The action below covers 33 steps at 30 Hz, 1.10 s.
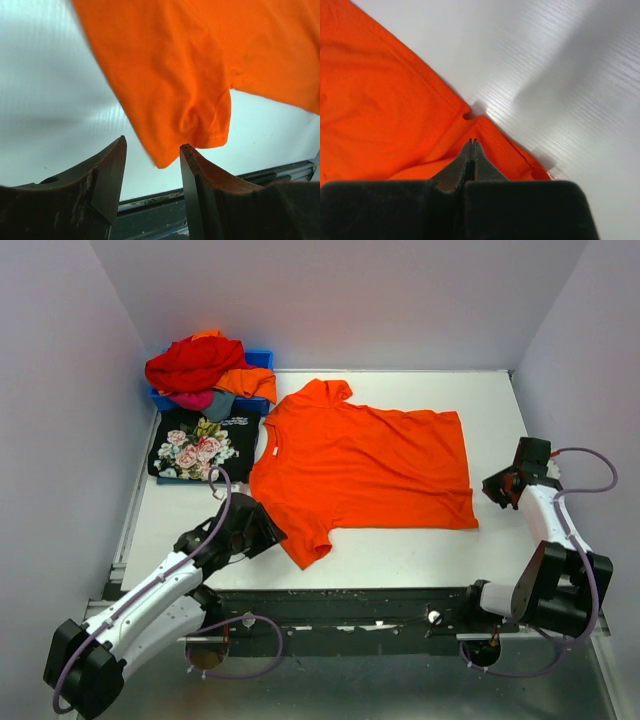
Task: Fold and stack the t-shirts
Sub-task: Flatten out the tshirt
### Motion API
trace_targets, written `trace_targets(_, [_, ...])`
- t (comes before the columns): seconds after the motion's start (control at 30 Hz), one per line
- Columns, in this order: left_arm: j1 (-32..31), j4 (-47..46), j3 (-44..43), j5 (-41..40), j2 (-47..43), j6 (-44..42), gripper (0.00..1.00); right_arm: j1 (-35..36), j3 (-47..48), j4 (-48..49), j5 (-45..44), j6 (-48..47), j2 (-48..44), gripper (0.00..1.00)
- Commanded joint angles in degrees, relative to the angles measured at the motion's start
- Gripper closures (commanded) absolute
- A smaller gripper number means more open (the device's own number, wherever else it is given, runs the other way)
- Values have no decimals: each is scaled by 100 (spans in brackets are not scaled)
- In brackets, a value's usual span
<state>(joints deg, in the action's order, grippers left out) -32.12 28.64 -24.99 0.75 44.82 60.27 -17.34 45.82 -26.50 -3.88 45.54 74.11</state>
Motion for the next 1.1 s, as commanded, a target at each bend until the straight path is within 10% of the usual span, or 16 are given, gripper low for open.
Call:
trace_targets(0.0, [-671,-129,143,49,193,871,42,-23,-442,128,142,-335,-422,99])
trace_targets(0.23, [-1867,-781,91,-392,1239,1864,56,-23,-776,119,124,-441,-950,99])
trace_targets(0.83, [-1991,-1335,619,-1174,1600,2639,44,-23,-1111,-224,282,-414,-1908,99])
trace_targets(1.07, [-1991,-1898,829,-1305,1969,2604,84,-23,-1233,-452,563,-414,-2347,99])
